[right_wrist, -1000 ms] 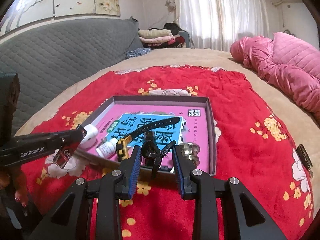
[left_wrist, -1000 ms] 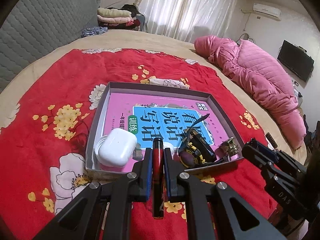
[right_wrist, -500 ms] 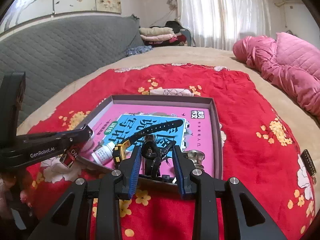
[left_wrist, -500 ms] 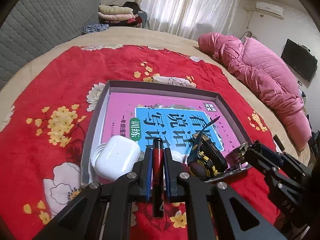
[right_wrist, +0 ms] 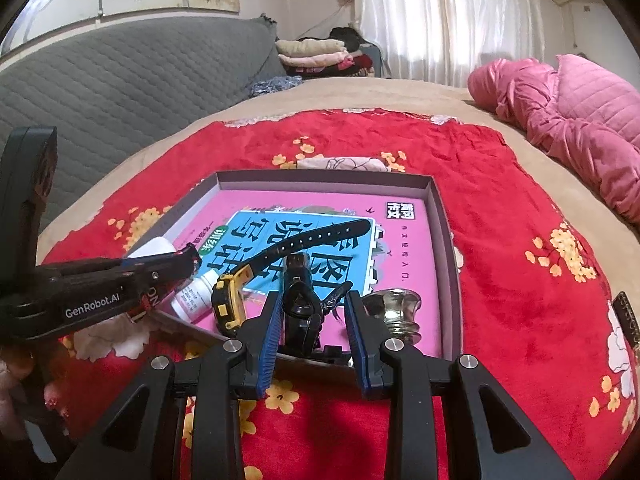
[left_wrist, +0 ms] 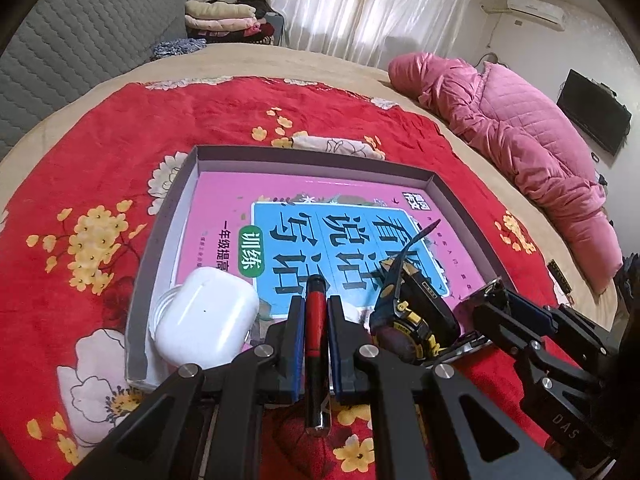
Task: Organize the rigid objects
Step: 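Carry the red lighter with the left tool while the right tool carries the black clip into the box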
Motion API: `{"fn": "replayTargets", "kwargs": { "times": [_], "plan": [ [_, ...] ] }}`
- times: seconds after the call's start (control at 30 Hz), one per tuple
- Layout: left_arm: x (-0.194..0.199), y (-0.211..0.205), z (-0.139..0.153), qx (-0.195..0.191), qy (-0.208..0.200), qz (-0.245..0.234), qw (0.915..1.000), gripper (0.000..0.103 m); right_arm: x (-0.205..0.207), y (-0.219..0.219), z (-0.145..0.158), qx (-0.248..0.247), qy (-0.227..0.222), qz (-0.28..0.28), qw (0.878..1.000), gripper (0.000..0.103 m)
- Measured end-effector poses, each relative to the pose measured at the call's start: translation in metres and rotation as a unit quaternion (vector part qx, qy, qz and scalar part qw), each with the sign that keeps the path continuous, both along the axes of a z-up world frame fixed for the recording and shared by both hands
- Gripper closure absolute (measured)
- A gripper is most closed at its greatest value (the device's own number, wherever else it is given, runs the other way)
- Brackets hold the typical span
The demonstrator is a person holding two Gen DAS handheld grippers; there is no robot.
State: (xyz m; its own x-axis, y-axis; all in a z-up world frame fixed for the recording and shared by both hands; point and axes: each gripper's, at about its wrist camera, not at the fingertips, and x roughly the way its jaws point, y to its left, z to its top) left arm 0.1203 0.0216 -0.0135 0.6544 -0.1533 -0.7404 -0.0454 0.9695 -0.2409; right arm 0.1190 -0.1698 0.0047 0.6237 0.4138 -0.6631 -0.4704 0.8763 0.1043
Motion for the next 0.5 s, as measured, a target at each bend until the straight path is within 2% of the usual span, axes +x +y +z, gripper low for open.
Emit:
{"fn": "replayTargets", "kwargs": {
  "times": [0.5],
  "plan": [
    [0.005,0.005,-0.017,-0.011,0.022,0.002,0.9997,0.092,0.002,0.02,-0.009,-0.029,0.005,0.02,0.999,0.071]
  ]
}}
